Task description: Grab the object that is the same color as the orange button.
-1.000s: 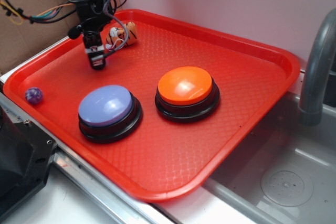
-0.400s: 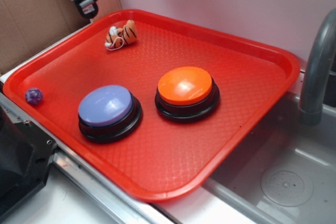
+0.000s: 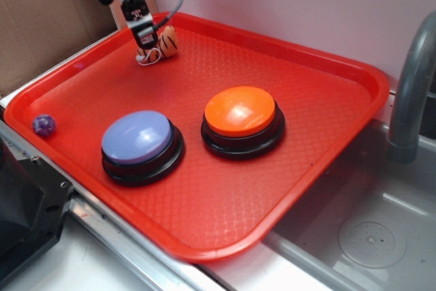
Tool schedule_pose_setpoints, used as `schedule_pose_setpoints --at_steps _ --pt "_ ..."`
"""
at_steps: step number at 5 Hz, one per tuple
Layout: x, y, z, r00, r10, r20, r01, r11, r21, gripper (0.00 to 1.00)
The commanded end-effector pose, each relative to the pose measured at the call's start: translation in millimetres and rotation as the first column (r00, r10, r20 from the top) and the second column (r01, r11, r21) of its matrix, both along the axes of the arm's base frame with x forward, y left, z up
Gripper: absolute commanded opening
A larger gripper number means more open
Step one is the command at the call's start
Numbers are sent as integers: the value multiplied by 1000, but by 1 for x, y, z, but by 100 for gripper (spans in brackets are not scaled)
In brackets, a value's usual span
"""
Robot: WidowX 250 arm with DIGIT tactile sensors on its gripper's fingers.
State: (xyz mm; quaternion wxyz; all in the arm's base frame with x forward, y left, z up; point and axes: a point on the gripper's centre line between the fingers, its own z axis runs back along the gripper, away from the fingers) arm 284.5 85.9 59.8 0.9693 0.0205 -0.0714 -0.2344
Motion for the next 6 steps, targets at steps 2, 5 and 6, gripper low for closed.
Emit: schedule_pose_setpoints --at_steps 2,5,6 --pt "19 4 -35 997 58 -44 -57 998 20 0" --pt "-47 -6 22 969 208 -132 -206 978 35 0" --pt "-70 -12 52 940 288 -181 -293 956 1 0"
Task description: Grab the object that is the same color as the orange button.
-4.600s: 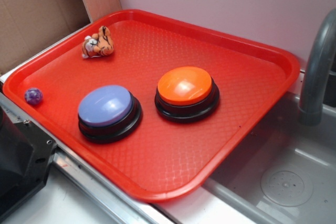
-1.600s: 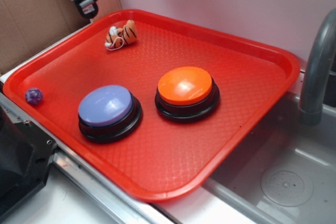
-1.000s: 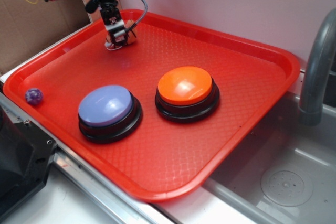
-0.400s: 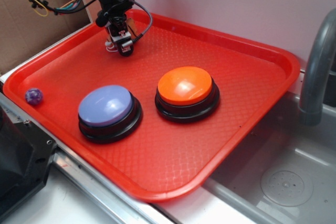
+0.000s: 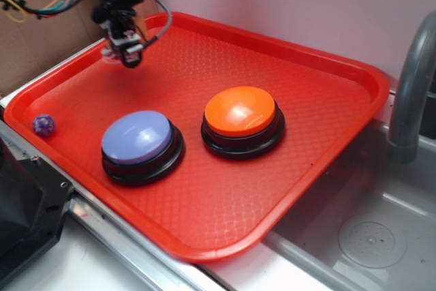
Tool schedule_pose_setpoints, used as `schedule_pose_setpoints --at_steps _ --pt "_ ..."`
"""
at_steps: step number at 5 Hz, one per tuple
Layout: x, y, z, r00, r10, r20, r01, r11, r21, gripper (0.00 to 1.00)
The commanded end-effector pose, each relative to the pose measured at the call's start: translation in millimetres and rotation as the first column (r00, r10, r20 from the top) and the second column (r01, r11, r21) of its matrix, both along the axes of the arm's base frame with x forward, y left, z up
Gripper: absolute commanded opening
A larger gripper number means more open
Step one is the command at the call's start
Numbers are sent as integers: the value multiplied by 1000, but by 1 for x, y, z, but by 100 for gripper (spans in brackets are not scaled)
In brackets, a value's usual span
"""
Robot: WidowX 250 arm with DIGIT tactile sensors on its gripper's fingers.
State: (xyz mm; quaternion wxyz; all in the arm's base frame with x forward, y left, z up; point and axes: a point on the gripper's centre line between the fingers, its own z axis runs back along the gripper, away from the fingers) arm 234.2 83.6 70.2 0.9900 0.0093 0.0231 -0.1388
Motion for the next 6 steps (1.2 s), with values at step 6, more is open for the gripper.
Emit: schedule_pose_setpoints --at_steps 6 --pt "-25 -35 142 926 378 3 -377 925 -42 0"
